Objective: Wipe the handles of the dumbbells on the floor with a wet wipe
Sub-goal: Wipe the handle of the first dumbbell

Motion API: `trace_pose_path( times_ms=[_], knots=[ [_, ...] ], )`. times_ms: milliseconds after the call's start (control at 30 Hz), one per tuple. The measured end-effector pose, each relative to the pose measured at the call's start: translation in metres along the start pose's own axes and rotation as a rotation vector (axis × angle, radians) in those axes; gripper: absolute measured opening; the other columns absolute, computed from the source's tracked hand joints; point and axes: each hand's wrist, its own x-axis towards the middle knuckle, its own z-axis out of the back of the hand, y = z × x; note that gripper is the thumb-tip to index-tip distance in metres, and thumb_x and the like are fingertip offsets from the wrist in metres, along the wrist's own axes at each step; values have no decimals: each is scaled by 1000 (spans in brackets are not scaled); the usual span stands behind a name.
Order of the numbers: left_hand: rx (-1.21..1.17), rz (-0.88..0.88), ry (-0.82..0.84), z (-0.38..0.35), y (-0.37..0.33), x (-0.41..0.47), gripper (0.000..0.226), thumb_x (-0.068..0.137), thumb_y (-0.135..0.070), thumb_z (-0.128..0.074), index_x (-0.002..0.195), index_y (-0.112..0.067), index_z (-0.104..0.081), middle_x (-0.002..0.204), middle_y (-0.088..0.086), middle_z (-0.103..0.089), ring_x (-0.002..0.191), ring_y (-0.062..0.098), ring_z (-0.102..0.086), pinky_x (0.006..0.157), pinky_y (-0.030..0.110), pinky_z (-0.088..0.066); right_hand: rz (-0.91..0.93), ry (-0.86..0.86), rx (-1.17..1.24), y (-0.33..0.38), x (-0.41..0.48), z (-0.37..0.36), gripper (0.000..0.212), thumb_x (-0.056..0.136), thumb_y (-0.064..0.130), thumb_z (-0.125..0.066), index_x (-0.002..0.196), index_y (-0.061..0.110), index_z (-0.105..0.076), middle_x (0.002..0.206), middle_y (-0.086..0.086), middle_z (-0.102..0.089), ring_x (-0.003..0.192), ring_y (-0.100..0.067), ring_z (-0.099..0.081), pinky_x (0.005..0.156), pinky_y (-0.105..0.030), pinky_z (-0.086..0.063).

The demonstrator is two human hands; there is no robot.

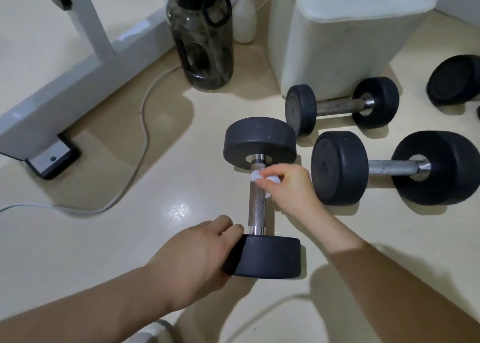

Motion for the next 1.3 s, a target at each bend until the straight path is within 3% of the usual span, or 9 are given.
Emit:
trace_pose_path(
  times_ms=[133, 300, 467, 634, 767, 867, 1067, 1200, 1300],
  knots=[
    [-14, 33, 0, -1, -6, 1, 38, 60, -31, -65, 92, -27, -46, 88, -8, -47, 67, 16, -52, 50, 34, -48, -50, 396, -154, -4, -41, 14, 10, 74, 29, -79, 80, 21, -77, 61, 17, -64, 51, -5, -62, 60, -26, -51],
    [-11, 6, -9, -2, -7, 4, 49, 58, -44, -70, 101, -27, -51, 91, -10, -49, 68, 13, -53, 46, 30, -47, -5, -18, 52, 9, 7, 7, 9, 79, 24, -76, 85, 17, -74, 76, 3, -69, 59, -5, -64, 60, -23, -52],
    [-87, 4, -42, -7, -14, 6, 65, 57, -46, -75, 115, -29, -50, 100, -9, -51, 76, 14, -56, 50, 32, -51, -87, 299, -46, -8, -41, 18, 5, 74, 27, -79, 72, 26, -75, 63, 4, -68, 51, -7, -62, 57, -32, -53],
    [-169, 8, -104, -10, -25, 11, 72, 60, -46, -72, 126, -35, -45, 105, -11, -49, 83, 12, -53, 53, 31, -53, 73, -144, -1, 3, 2, 8, 8, 82, 26, -72, 76, 25, -68, 67, 9, -64, 58, -4, -61, 53, -18, -48],
    [-172, -14, -157, -10, -31, 16, 66, 65, -56, -62, 126, -34, -48, 104, -9, -51, 83, 12, -53, 54, 27, -52, -91, 102, 59, -21, -37, 19, 11, 82, 34, -71, 74, 27, -69, 64, 14, -61, 57, -7, -60, 51, -21, -47],
    [-141, 3, -203, -11, -35, 21, 63, 65, -61, -46, 121, -33, -54, 100, -10, -53, 79, 11, -54, 49, 21, -48, -57, 260, 16, -25, -38, 33, 8, 80, 22, -75, 79, 29, -72, 86, 13, -69, 79, -2, -65, 71, -20, -52],
    [-168, -21, -182, -11, -33, 20, 65, 67, -59, -49, 127, -35, -48, 106, -11, -50, 85, 12, -53, 56, 23, -50, 188, -231, -284, -8, 6, 16, 9, 83, 26, -69, 85, 21, -76, 85, 1, -71, 77, -16, -65, 71, -31, -54],
    [-193, -4, -181, -10, -31, 15, 65, 66, -58, -51, 127, -37, -46, 106, -11, -48, 84, 12, -53, 55, 25, -51, 176, 193, -339, -9, -34, 26, 6, 80, 24, -72, 76, 24, -77, 72, 19, -64, 69, 3, -60, 67, -10, -43],
    [-213, -1, -181, -13, -29, 14, 67, 66, -54, -58, 130, -38, -44, 107, -12, -47, 84, 12, -51, 56, 25, -51, 304, 220, -507, 4, -21, 22, 10, 80, 25, -69, 74, 22, -76, 72, 13, -61, 74, -6, -59, 69, -22, -45]
  ],
)
